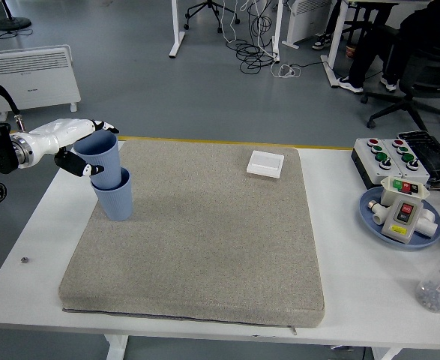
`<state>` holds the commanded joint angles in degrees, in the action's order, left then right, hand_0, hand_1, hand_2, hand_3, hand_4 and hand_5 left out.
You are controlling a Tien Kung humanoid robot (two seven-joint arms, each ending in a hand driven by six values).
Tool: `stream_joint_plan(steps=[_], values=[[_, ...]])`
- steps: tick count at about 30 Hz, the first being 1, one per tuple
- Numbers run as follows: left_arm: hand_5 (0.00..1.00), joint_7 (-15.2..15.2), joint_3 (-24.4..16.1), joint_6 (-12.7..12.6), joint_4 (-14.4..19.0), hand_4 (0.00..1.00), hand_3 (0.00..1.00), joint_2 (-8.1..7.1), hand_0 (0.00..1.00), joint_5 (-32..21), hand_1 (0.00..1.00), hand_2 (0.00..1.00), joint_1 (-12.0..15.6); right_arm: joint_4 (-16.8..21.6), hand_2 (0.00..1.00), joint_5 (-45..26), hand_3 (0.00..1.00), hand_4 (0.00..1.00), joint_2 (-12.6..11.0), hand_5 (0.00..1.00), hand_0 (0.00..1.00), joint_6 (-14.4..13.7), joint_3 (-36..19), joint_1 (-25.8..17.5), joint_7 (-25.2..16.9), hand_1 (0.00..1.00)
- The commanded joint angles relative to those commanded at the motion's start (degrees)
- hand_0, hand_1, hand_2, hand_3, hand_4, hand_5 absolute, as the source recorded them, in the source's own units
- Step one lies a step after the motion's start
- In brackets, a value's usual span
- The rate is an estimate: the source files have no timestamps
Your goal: Push cup pick cup insert cup
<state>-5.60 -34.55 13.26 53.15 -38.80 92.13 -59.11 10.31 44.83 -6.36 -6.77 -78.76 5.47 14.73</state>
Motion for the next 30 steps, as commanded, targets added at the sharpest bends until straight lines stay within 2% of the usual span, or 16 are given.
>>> stream_joint_plan(steps=[2,3,8,9,23,25,26,27,30], values=[[0.206,0.1,0.0,-0.1,-0.1,0.845,0.818,0.3,0.634,-0.3,0.765,0.963,0.1,0.0,0.587,0.0,0.584,0.108,0.0,0.572,0.75,0.0,0.0,-0.1,0.0,0.61],[0.331,0.1,0.0,-0.1,-0.1,0.927,0.905,0.35,0.735,-0.4,0.825,0.998,0.1,0.0,0.587,0.1,0.584,0.108,0.0,0.572,0.75,0.0,0.0,-0.1,0.0,0.61],[0.331,-0.3,-0.1,-0.4,-0.2,0.927,0.905,0.47,0.735,-1.2,0.825,0.998,0.2,0.0,0.587,0.1,0.584,0.108,0.0,0.572,0.75,0.0,0.0,-0.2,0.0,0.61],[0.419,-0.5,-0.1,-0.5,-0.3,0.975,0.988,0.5,0.777,-1.3,0.855,0.998,0.2,0.0,0.587,0.1,0.584,0.108,0.0,0.572,0.75,0.0,0.0,-0.2,0.0,0.61],[0.42,-1.8,-1.9,-2.0,0.4,0.969,0.998,0.46,0.804,-1.5,0.877,0.998,0.7,0.0,0.589,-0.1,0.584,0.108,0.0,0.571,0.75,0.1,0.1,-0.1,-0.1,0.611],[0.42,-3.7,-2.8,-3.6,1.2,0.969,0.998,0.39,0.804,-1.2,0.877,0.998,1.2,0.0,0.589,-0.3,0.584,0.108,0.0,0.571,0.75,0.1,0.1,0.0,-0.2,0.611],[0.42,-5.5,-4.3,-5.3,2.1,0.969,0.998,0.43,0.804,-2.1,0.877,0.998,1.8,0.0,0.589,-0.3,0.584,0.108,-0.1,0.571,0.75,0.1,0.1,0.0,-0.2,0.611],[0.363,-6.9,-5.5,-6.7,2.8,0.721,0.66,0.5,0.667,-3.0,0.712,0.757,2.3,0.0,0.587,-0.3,0.584,0.108,-0.1,0.571,0.75,0.1,0.1,0.0,-0.2,0.61],[0.363,-10.9,-11.0,-10.7,5.5,0.721,0.66,0.98,0.667,-8.4,0.712,0.757,4.6,0.0,0.587,-0.1,0.584,0.108,-0.1,0.571,0.75,0.1,0.0,0.1,-0.2,0.61]])
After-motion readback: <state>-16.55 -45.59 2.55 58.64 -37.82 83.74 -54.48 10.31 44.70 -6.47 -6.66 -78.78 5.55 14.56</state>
